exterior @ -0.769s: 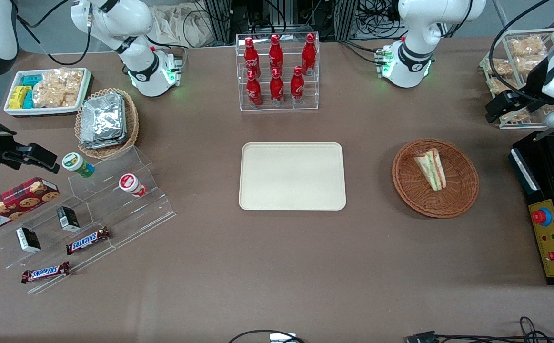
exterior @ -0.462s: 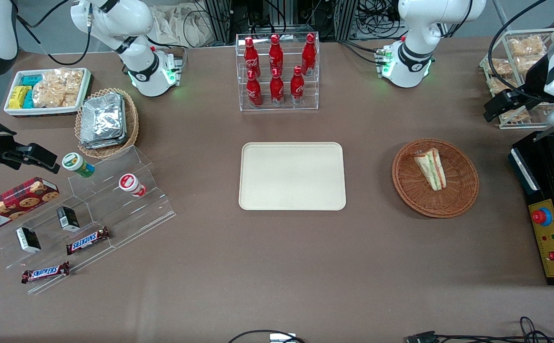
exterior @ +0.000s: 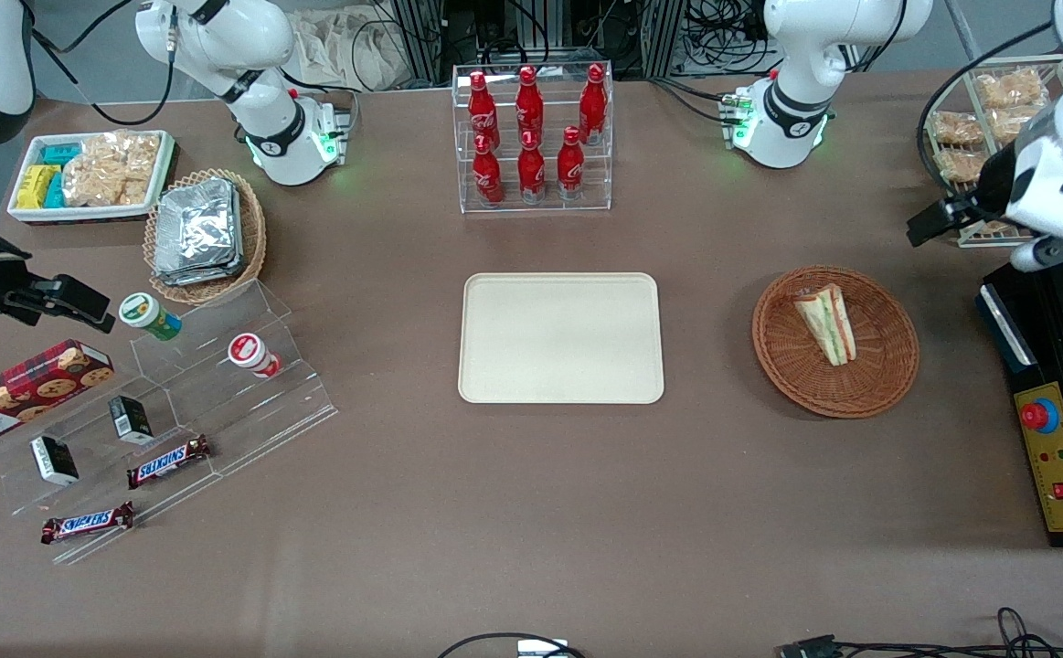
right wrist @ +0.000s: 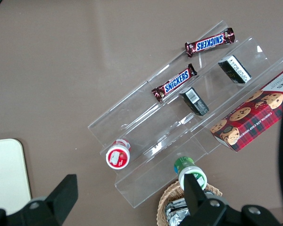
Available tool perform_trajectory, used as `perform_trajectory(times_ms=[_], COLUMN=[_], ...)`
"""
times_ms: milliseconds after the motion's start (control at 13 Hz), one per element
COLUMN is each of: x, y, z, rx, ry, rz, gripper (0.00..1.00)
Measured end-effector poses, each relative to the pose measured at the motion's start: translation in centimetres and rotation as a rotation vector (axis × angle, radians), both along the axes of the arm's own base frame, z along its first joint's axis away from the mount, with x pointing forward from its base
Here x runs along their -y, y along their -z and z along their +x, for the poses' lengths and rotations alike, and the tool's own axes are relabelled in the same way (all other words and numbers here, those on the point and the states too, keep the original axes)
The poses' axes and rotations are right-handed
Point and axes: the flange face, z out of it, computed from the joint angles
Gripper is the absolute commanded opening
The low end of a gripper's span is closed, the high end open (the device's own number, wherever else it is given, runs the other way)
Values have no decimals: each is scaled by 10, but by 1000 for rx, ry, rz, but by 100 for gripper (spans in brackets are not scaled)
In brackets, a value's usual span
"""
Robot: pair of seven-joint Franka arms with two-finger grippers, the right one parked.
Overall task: Place sandwich from basket to tray
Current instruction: 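Move the left gripper toward the wicker basket holding the sandwich, then lower the left gripper into the basket and grasp the wrapped sandwich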
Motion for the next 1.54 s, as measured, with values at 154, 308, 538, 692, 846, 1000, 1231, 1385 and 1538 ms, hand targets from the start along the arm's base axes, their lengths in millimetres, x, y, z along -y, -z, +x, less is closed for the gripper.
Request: perform_trajectory(times_ms=[154, 308, 538, 692, 846, 1000, 1231, 1385, 1538], x=[-12, -17, -14, -13, -11, -11, -10, -9, -9], y=[61, 128, 199, 231, 258, 278, 307, 324, 331], z=[-2, -10, -17, -15, -21, -23, -27, -28, -30], rx=[-12, 0, 5, 39, 57, 63, 70, 60, 45], ry=[-22, -34, -52, -53, -57, -59, -57, -54, -52], rz=[-6, -15, -13, -10, -7, -4, 0, 4, 6], gripper=[100, 100, 100, 100, 100, 100, 99, 99, 63])
